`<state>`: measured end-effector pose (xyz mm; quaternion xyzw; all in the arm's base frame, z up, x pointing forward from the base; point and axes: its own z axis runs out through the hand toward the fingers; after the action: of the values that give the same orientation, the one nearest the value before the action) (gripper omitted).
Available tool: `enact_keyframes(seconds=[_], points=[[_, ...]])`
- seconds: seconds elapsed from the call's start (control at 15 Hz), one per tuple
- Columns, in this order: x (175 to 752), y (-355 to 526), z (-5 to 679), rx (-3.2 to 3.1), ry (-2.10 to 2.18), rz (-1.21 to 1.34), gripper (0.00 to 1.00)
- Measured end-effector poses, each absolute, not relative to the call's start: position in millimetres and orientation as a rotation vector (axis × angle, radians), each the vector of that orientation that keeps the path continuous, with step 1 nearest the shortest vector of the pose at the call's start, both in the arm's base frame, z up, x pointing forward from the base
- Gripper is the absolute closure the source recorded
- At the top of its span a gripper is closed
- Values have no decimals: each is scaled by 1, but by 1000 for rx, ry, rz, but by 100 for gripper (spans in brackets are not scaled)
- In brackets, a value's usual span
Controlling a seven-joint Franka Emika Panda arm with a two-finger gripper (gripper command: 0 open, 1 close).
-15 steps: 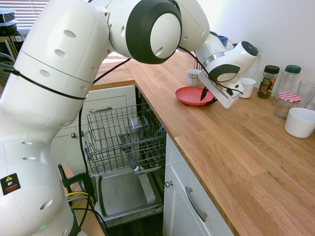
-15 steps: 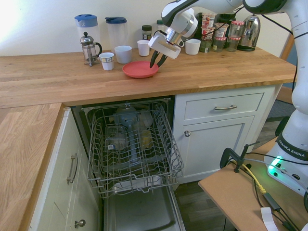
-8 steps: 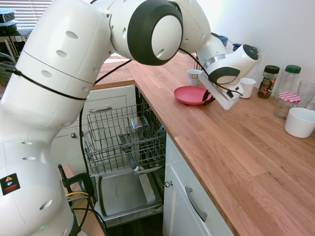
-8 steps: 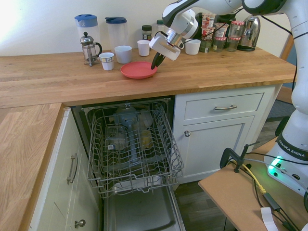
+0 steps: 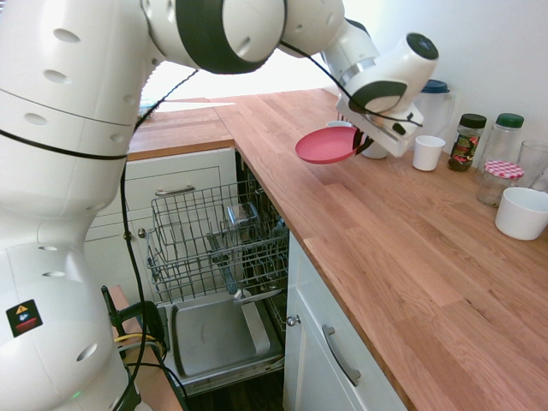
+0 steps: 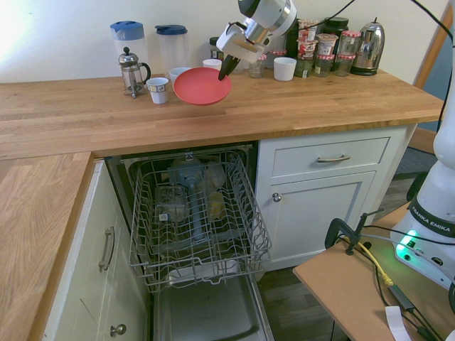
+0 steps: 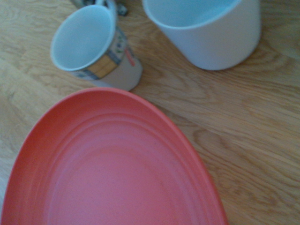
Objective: Put the plate in the dishwasher
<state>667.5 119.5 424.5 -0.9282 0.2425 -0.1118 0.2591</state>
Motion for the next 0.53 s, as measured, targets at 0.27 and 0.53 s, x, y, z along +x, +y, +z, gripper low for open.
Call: enact_keyframes(seconds=[0.27, 0.53], points=[[611, 193, 452, -2647, 566, -532, 100], [554, 253, 476, -2728, 498, -752, 100]])
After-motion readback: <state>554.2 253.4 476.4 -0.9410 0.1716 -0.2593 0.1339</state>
